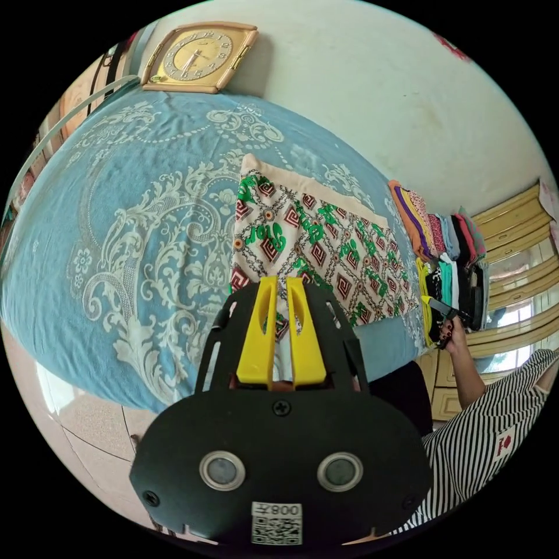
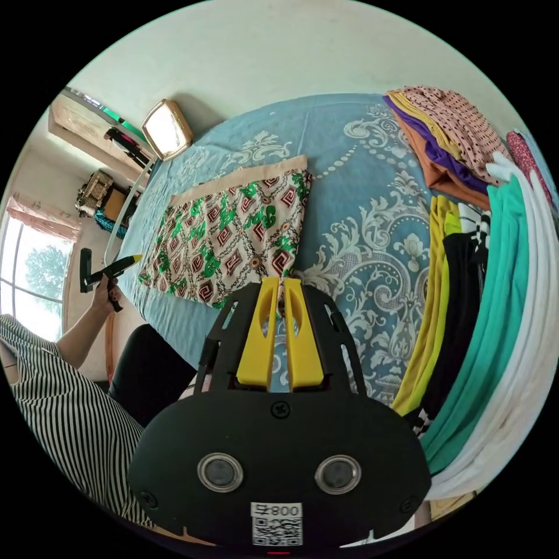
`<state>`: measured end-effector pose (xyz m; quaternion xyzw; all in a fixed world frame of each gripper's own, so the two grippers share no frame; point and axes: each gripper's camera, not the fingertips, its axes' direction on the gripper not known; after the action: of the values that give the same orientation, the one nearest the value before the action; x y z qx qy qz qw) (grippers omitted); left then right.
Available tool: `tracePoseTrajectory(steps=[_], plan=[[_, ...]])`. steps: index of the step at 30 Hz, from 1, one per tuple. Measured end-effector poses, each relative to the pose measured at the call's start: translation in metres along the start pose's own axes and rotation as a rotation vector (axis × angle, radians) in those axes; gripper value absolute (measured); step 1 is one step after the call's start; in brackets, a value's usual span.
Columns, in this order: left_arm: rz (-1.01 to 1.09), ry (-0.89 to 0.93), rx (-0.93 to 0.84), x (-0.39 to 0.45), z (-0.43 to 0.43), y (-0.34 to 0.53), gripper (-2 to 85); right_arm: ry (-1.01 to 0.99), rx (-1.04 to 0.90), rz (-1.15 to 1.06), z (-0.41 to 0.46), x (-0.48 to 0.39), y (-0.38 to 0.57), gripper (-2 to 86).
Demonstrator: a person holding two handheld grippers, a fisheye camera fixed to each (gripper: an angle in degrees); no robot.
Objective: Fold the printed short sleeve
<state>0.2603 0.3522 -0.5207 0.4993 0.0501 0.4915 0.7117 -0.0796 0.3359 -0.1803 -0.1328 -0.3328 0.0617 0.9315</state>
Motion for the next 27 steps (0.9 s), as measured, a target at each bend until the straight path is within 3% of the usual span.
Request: tracePoseTrajectory(steps=[6,14,18,22,24,27], plan=[[-0.144,-0.002,-0.063,-0.028,0.042,0.048,2.3,-0.129,-0.009,0.063,-0.010,0.025,0.029,5.9],[-0.171,-0.075,-0.114,-0.037,0.090,0.071,0.3,-0.230,-0.026,0.093,-0.038,0.060,0.039,1.0],[-0.212,-0.092,-0.076,-0.036,0.099,0.087,0.4,-0.322,-0.045,0.156,-0.036,0.082,0.044,0.6],[-0.122,-0.173,-0.005,0.004,0.100,0.109,1.0,-0.350,-0.011,0.162,-0.055,0.090,0.045,0.6],[-0.030,-0.097,0.013,0.038,0.113,0.115,1.3,-0.373,0.001,0.165,-0.064,0.093,0.045,0.6],[0.202,0.177,-0.036,0.121,0.167,0.121,2.4,-0.408,0.030,0.159,-0.080,0.095,0.044,0.6]])
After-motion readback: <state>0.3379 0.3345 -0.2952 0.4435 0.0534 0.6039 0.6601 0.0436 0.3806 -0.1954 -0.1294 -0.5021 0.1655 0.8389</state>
